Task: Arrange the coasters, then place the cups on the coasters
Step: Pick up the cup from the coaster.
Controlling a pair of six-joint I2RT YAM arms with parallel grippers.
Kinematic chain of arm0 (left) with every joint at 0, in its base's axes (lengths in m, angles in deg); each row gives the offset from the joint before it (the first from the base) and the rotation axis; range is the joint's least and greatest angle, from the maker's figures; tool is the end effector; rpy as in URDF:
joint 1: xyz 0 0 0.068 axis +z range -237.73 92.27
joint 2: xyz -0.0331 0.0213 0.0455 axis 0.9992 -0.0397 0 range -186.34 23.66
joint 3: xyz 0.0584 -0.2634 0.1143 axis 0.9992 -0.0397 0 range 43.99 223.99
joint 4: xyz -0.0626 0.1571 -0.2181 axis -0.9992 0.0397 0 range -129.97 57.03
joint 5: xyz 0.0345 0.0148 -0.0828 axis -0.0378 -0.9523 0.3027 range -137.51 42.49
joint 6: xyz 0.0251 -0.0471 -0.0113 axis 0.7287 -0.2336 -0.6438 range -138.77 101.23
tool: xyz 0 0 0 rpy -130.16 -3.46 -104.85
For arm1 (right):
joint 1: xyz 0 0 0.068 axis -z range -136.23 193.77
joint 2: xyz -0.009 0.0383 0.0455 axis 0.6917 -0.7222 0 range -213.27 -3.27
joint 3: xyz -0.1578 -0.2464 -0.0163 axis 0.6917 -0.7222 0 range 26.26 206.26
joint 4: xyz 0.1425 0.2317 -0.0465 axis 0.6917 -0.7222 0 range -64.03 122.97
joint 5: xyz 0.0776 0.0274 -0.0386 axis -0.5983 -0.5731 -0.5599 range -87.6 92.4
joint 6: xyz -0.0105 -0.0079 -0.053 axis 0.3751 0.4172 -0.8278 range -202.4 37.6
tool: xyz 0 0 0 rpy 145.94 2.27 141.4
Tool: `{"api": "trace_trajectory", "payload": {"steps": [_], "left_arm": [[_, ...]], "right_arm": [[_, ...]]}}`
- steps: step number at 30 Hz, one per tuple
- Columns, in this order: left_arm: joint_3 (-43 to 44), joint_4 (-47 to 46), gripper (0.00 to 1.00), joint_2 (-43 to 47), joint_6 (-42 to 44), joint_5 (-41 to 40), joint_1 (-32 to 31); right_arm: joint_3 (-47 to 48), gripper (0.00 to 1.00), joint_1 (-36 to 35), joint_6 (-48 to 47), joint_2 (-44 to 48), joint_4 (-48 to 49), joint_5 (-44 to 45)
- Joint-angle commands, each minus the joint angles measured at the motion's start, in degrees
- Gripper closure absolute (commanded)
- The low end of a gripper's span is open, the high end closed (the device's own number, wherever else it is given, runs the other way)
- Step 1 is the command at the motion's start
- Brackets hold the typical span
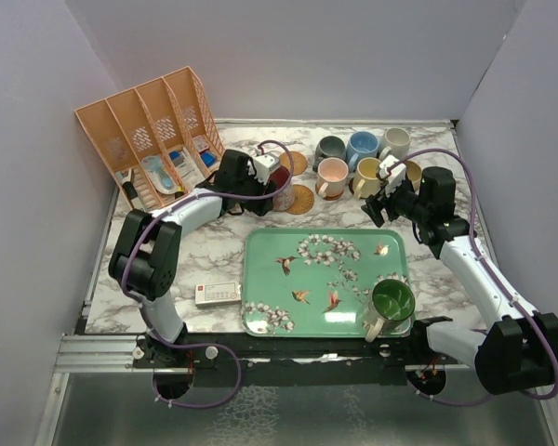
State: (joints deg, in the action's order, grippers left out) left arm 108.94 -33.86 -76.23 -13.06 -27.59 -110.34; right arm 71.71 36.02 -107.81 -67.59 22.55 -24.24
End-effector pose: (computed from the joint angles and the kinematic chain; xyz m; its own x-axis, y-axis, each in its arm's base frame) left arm 0.3631 -0.1647 0.2228 -0.5436 0.3278 -0.7727 0.6561 0.7401 -0.1476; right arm 0.2509 0.0507 0.2906 -0.2198 -0.4169 -0.8820 -0.6667 0.7242 -0.1761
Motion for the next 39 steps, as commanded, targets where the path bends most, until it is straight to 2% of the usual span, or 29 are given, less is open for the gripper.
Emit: {"api": "trace_trajectory", "payload": {"steps": [1, 4, 13, 16, 27, 34, 39], "left_arm": [[2.8, 0.6, 0.47, -2.4, -0.9, 0.4, -0.2], [3.6, 0.6, 0.56, -3.0, -1.3, 0.8, -0.2], [4.6, 0.7, 0.93, -2.0, -2.0, 1.7, -0.3], [6.0, 0.8, 1.00, -1.1, -1.4, 1.4, -0.2], [13.6, -0.6, 1.00, 0.8, -0.6, -0.2, 1.3], [22.9, -0.8, 1.00, -5.7, -0.3, 0.7, 2.4], [32.6, 1.4, 1.00, -12.7, 1.2, 0.7, 2.4]], "right_arm": [[-0.6, 0.26, 0.3, -0.9, 0.7, 0.1, 0.9], [-0.6, 0.26, 0.3, -0.8, 0.6, 0.2, 1.0], [-0.7, 0.26, 0.3, -1.0, 0.4, 0.2, 1.2], [-0.7, 0.26, 0.3, -1.1, 0.3, 0.2, 1.2], [-0.7, 0.26, 0.4, -1.2, 0.6, 0.2, 1.3], [-0.7, 0.26, 0.3, -1.3, 0.7, 0.3, 1.5], [-0.7, 0.26, 0.3, -1.4, 0.6, 0.3, 1.7]]}}
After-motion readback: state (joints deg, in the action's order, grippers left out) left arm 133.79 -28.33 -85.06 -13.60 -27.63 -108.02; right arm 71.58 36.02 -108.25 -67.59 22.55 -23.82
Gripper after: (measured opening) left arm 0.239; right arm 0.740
